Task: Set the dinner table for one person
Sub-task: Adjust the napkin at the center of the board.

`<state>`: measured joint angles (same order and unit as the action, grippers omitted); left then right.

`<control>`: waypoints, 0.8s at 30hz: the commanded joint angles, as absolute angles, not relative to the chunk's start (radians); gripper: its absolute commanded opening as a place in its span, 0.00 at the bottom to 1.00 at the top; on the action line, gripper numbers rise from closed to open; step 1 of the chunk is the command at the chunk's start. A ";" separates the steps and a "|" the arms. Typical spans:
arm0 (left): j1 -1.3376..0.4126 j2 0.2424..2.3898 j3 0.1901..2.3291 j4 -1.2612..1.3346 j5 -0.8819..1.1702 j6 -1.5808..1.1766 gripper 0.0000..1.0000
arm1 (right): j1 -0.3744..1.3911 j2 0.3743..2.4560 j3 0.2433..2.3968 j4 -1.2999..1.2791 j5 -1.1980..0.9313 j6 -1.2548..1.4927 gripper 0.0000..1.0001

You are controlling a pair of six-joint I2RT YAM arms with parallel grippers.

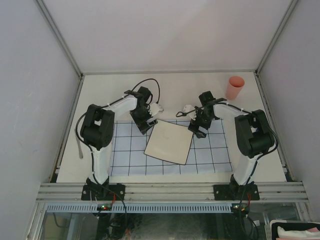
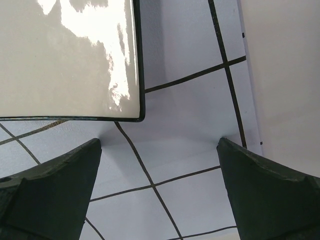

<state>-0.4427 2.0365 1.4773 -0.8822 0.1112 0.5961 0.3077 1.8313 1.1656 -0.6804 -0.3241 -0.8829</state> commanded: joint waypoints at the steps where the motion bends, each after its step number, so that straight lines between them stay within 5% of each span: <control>1: -0.396 2.088 1.508 -0.852 0.118 0.639 1.00 | 0.302 1.788 1.161 -0.684 -0.338 -0.871 1.00; 15: -0.393 2.108 1.551 -0.885 0.133 0.634 1.00 | 0.300 1.717 1.155 -0.717 -0.332 -0.861 1.00; 24: -0.422 1.806 1.308 -0.828 0.180 0.597 1.00 | 0.297 1.659 1.155 -0.732 -0.336 -0.855 1.00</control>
<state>-0.4103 1.9572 1.3830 -0.8532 0.1272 0.6117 0.3035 1.6981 1.1522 -0.7223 -0.3237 -0.8715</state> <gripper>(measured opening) 0.998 0.994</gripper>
